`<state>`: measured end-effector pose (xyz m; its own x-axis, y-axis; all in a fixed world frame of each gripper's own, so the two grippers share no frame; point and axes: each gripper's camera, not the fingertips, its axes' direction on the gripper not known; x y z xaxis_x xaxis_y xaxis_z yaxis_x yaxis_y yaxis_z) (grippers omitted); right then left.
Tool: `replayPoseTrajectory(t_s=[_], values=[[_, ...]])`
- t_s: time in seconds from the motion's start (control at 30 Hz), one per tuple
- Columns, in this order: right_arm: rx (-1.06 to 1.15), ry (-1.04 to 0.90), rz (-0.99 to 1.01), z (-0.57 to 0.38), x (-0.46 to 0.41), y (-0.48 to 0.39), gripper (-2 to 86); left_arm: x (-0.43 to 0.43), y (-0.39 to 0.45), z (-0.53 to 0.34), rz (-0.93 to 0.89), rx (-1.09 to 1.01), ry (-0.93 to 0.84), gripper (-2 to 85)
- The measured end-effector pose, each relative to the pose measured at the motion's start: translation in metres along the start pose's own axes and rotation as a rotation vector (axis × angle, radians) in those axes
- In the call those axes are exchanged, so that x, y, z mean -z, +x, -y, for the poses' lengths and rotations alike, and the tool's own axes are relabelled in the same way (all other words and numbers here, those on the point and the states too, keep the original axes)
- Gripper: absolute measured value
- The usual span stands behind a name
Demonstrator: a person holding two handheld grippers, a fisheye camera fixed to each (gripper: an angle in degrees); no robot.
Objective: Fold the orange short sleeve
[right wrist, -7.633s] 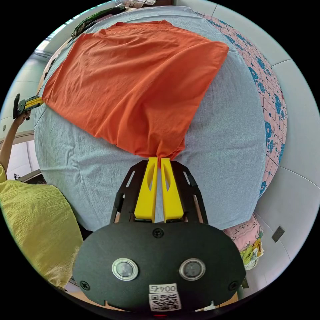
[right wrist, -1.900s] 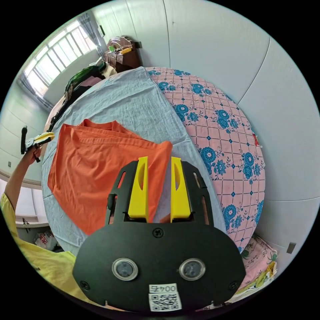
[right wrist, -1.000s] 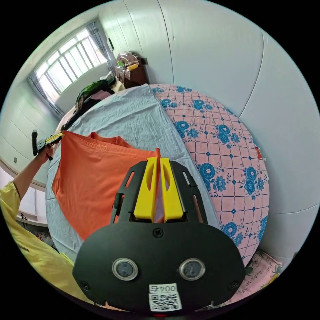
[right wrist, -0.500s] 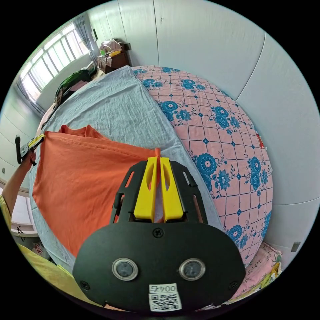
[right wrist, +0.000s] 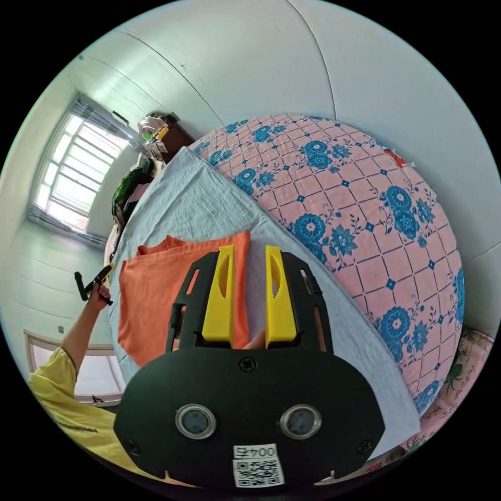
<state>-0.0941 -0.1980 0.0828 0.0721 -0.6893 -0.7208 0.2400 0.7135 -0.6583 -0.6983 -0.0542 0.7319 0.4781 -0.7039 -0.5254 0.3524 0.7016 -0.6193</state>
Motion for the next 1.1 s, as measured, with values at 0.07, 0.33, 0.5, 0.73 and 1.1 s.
replayPoseTrajectory(t_s=[0.07,0.33,0.5,0.73,1.1], values=[[0.016,-0.045,0.067,-0.022,0.010,0.004,10.0,0.017,-0.019,-0.010,-0.085,-0.009,-0.032,7.8],[-0.007,-0.127,0.152,-0.086,0.011,0.023,11.4,0.027,-0.010,-0.091,-0.159,-0.213,-0.201,8.0],[-0.041,-0.135,0.163,-0.081,0.009,0.031,10.5,0.015,0.005,-0.112,-0.099,-0.225,-0.226,7.2],[0.027,-0.169,0.042,-0.065,0.008,0.014,1.5,0.018,0.031,-0.120,0.041,-0.332,-0.222,1.9],[-0.024,-0.134,0.139,-0.085,0.044,0.033,7.0,0.059,0.038,-0.144,0.127,-0.333,-0.101,0.5]])
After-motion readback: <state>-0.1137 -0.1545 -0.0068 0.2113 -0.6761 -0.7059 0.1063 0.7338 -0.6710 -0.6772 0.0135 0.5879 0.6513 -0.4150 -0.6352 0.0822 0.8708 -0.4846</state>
